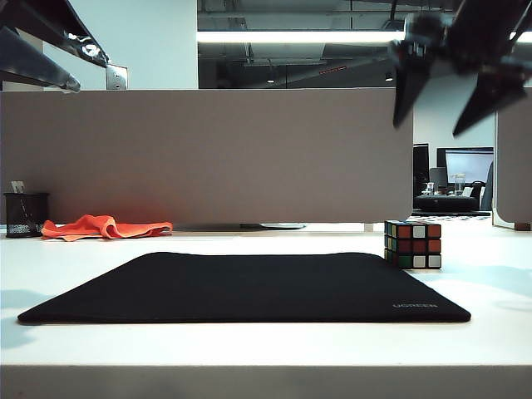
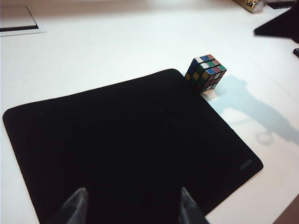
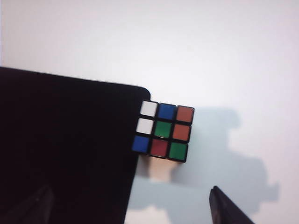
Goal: Pick up the cube on the right side of the mouse pad, then place it in the center of the mouse pad.
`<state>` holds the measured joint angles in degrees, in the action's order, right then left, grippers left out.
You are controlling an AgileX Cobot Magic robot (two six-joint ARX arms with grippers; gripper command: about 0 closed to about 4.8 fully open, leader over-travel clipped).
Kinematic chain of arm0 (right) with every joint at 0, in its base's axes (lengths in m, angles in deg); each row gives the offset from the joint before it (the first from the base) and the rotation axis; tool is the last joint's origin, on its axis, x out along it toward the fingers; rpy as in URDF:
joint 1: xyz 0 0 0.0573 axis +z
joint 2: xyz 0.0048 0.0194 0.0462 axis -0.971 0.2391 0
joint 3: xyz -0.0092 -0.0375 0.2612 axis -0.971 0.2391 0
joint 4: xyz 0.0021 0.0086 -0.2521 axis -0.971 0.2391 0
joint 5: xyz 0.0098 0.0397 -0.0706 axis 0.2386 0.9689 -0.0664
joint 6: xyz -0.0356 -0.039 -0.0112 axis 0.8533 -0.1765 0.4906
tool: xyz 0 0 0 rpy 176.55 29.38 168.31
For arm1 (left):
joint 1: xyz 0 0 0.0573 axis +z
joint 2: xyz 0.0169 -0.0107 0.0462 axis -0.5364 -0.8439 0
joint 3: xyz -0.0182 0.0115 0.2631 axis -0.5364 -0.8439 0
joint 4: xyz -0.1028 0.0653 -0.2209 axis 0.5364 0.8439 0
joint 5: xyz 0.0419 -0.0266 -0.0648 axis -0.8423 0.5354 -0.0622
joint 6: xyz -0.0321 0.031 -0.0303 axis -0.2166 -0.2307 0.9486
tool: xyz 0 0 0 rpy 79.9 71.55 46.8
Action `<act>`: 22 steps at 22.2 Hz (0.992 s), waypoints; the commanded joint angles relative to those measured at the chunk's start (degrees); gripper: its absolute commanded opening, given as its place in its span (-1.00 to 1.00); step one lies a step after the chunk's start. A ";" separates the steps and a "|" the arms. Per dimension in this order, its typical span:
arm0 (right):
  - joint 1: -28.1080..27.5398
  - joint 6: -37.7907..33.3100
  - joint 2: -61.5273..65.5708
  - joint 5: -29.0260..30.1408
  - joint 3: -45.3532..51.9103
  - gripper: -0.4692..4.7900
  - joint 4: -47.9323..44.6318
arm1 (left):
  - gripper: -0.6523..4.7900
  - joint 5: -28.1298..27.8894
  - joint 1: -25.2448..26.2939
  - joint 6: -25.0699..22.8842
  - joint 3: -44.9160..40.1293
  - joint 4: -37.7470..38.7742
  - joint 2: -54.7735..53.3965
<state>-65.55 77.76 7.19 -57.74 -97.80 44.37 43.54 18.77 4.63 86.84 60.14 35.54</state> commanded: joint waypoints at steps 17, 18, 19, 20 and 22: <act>0.39 -6.08 18.23 -4.37 -6.14 1.00 -0.76 | 0.15 0.33 -0.04 -0.61 0.39 -0.98 -0.04; 0.39 -6.08 18.53 -4.26 -6.16 1.00 -0.85 | 0.15 0.33 -0.04 -0.61 0.39 -1.01 -0.04; 0.39 -6.05 18.91 -4.24 -6.19 1.00 -0.98 | 0.15 0.33 -0.04 -0.63 0.37 -0.98 -0.04; 0.39 -6.05 19.21 -4.20 -6.19 1.00 -1.31 | 0.15 0.33 -0.04 -0.61 0.37 -1.01 -0.04; 0.39 -6.05 19.63 -4.20 -6.21 1.00 -1.95 | 0.15 0.33 -0.04 -0.63 0.37 -0.98 -0.04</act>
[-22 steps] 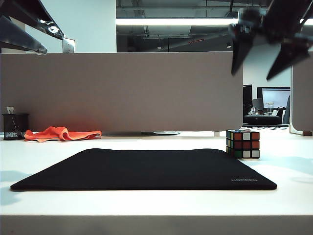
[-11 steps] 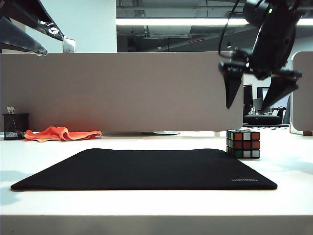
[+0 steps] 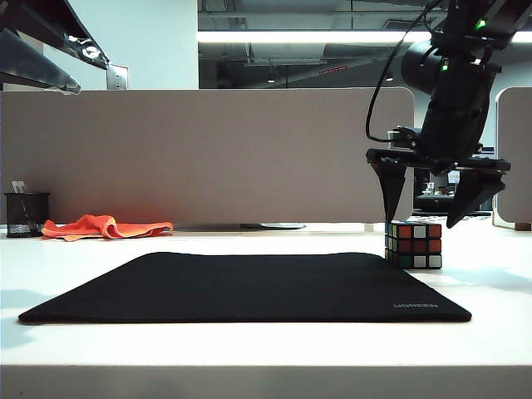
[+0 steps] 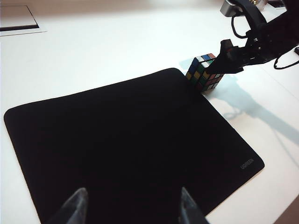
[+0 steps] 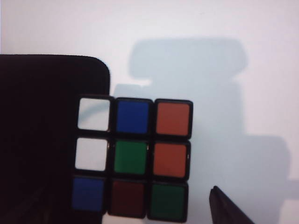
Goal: Pick up the cube on the right side of the mouse pad, then place it in the center of the mouse pad.
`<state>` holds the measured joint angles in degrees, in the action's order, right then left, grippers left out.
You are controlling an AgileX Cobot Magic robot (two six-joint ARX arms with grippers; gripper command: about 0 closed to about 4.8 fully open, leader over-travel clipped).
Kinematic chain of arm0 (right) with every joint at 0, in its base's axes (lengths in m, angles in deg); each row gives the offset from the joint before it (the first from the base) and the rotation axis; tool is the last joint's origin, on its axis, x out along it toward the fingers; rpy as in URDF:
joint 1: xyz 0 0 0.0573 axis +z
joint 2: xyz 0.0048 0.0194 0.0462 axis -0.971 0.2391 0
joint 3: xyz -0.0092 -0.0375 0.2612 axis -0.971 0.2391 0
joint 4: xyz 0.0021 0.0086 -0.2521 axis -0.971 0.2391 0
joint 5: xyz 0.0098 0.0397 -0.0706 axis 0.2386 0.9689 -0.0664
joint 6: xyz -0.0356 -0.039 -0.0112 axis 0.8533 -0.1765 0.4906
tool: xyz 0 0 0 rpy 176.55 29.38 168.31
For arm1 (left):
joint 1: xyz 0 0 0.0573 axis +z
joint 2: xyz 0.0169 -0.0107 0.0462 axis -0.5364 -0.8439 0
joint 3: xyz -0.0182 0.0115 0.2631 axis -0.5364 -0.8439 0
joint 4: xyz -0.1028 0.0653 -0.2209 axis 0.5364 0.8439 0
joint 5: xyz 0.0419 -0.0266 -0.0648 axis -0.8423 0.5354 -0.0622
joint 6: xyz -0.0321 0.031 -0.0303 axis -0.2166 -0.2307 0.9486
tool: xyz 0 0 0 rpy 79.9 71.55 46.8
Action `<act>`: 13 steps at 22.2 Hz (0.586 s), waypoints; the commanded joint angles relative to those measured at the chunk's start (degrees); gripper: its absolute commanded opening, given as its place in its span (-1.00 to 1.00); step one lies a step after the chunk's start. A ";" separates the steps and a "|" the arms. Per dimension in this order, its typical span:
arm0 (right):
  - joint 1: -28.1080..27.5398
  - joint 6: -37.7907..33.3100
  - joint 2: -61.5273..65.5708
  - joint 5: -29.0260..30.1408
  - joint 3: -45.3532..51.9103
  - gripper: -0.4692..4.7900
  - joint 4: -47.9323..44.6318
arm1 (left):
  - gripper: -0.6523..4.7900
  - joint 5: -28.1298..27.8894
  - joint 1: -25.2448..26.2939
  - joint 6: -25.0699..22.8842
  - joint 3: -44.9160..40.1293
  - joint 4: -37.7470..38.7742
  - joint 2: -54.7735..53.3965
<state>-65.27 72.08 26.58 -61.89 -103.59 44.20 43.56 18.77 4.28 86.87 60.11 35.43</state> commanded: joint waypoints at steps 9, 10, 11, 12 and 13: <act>0.11 -0.35 0.92 1.44 -0.42 1.00 -3.54 | 0.15 0.31 -0.04 -0.31 0.33 0.68 0.09; 0.11 -0.35 0.92 1.46 -0.42 1.00 -3.52 | 0.15 0.31 -0.04 -0.28 0.31 0.68 0.09; 0.11 -0.33 0.92 1.44 -0.42 1.00 -3.30 | 0.15 0.28 -0.04 -0.28 0.31 0.61 0.09; 0.11 -0.33 0.94 1.44 -0.39 1.00 -3.15 | 0.15 0.28 -0.04 -0.31 0.31 0.61 0.09; 0.11 -0.33 0.94 1.36 -0.39 1.00 -3.08 | 0.15 0.28 -0.04 -0.28 0.31 0.63 0.09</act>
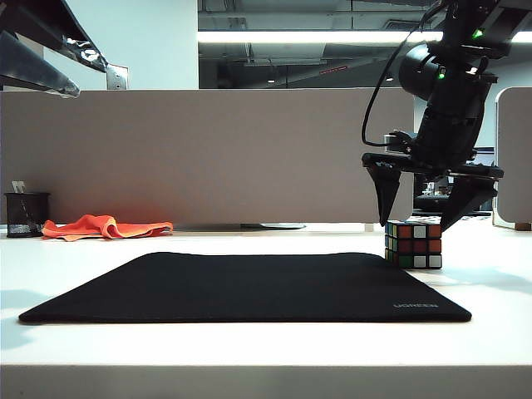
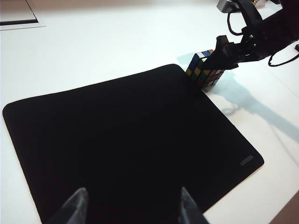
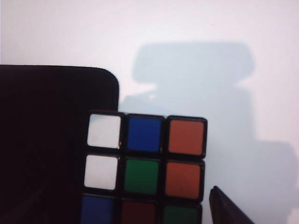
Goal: Pick up the cube on the right side of the mouse pad, then place it in the center of the mouse pad.
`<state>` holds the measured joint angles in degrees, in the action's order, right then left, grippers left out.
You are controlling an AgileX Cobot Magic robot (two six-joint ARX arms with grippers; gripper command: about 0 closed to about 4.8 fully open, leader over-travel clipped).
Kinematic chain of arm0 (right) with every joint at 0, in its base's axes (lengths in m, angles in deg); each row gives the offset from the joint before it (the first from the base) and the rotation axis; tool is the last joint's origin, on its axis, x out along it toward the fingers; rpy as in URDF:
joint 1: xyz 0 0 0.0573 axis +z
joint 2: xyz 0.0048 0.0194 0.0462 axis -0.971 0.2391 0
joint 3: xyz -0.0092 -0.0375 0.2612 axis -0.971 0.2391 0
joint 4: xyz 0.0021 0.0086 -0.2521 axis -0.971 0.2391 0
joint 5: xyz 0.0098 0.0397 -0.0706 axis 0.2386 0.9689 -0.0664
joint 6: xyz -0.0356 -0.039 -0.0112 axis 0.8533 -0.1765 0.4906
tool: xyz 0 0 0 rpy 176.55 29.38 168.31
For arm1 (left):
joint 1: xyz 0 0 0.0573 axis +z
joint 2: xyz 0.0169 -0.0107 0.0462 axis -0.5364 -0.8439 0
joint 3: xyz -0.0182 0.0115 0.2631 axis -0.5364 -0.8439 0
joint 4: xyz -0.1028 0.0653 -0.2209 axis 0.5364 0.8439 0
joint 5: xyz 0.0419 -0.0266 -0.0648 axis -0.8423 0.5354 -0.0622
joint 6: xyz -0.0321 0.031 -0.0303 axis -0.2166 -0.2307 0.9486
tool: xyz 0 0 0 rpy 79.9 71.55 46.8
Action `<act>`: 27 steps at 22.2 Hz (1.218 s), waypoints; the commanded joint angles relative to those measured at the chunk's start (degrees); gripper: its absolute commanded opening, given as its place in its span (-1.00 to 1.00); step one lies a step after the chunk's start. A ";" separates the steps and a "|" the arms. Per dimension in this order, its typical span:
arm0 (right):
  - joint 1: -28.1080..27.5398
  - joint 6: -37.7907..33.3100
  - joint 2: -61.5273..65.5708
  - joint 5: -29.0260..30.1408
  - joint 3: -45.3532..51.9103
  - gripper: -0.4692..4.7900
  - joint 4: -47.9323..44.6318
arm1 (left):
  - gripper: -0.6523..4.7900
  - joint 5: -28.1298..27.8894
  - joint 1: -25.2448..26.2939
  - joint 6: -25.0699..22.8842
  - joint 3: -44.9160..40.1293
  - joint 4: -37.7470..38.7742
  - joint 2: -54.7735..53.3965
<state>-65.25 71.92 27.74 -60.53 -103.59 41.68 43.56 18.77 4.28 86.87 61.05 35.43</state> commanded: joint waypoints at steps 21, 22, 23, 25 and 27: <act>0.04 0.00 -1.57 -0.11 -0.39 0.43 0.39 | 0.15 0.28 -0.04 -0.28 0.31 -0.31 0.09; 0.04 0.00 -2.16 -0.09 -0.42 0.41 0.31 | 0.15 0.28 -0.04 -0.31 0.31 -0.31 0.09; 0.04 0.00 -2.80 -0.11 -0.42 0.40 0.26 | 0.15 0.28 -0.04 -0.28 0.31 -0.31 0.09; 0.04 0.02 -6.21 -0.07 -0.39 0.40 -0.39 | 0.15 0.28 -0.04 -0.66 0.31 -0.33 0.09; 0.04 0.02 -9.51 0.15 -0.42 0.40 -0.87 | 0.15 0.28 -0.04 -1.11 0.31 -0.31 0.09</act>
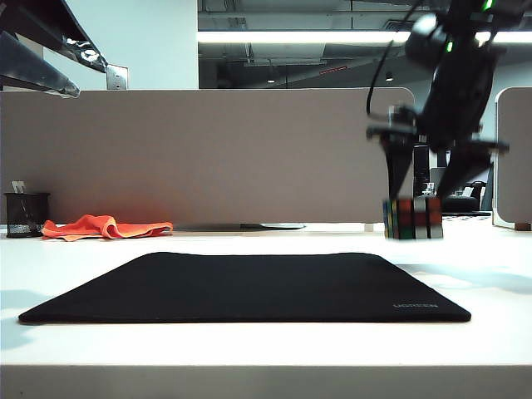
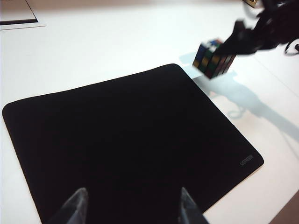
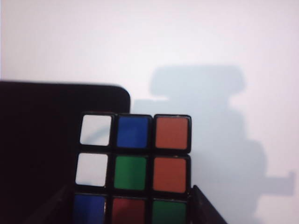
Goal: Pick up the cube on the right side of the mouse pad, then place it in the center of the mouse pad.
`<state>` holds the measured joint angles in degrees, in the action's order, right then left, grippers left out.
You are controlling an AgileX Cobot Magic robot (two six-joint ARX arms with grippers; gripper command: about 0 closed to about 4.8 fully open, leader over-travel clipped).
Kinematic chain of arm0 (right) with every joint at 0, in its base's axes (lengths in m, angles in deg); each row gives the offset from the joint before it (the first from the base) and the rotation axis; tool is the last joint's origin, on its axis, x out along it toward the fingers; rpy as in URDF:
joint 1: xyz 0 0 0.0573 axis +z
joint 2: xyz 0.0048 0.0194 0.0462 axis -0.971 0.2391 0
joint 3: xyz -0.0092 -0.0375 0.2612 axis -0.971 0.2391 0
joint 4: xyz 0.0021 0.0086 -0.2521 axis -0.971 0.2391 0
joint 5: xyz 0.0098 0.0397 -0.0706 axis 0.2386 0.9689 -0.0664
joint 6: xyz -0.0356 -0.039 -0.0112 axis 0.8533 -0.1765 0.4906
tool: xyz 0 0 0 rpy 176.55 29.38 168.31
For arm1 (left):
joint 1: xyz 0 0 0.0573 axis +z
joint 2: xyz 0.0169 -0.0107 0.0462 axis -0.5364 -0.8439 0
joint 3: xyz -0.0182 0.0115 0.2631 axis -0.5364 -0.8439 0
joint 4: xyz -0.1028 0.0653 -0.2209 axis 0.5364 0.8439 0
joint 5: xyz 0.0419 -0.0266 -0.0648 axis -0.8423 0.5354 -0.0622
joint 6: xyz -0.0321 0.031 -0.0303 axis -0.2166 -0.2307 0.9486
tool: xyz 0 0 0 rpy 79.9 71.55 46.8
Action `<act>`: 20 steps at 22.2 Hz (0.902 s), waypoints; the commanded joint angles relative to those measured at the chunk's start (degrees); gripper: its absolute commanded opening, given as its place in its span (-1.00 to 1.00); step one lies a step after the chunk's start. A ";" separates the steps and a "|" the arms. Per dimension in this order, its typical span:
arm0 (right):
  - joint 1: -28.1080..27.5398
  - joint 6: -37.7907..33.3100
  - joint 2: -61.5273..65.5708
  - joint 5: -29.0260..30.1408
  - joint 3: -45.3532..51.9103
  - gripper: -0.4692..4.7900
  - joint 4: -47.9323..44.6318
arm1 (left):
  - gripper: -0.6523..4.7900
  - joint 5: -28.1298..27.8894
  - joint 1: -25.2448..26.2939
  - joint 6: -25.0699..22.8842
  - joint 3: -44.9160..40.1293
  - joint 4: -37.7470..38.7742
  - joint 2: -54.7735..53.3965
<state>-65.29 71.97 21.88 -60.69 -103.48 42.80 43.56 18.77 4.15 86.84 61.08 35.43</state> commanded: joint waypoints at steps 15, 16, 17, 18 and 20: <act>10.01 -0.22 -15.37 12.70 -1.31 0.41 -7.06 | 0.15 0.28 -0.04 -0.98 0.33 -0.31 0.09; 11.19 -0.11 -14.69 12.11 -1.46 0.41 -7.15 | 0.15 0.28 -0.04 -0.98 0.33 -0.33 0.09; 12.52 0.46 -13.60 11.28 -1.73 0.41 -7.17 | 0.15 0.28 -0.04 -0.98 0.33 -0.35 0.09; 13.46 1.27 -12.72 10.49 -1.79 0.41 -7.28 | 0.15 0.28 -0.04 -0.98 0.33 -0.33 0.09; 15.58 2.84 -10.51 8.33 -1.97 0.41 -7.23 | 0.15 0.28 -0.04 -0.96 0.33 -0.26 0.09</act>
<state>-50.54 73.08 10.67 -50.24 -105.01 36.46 43.56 18.77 3.43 86.87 61.08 35.43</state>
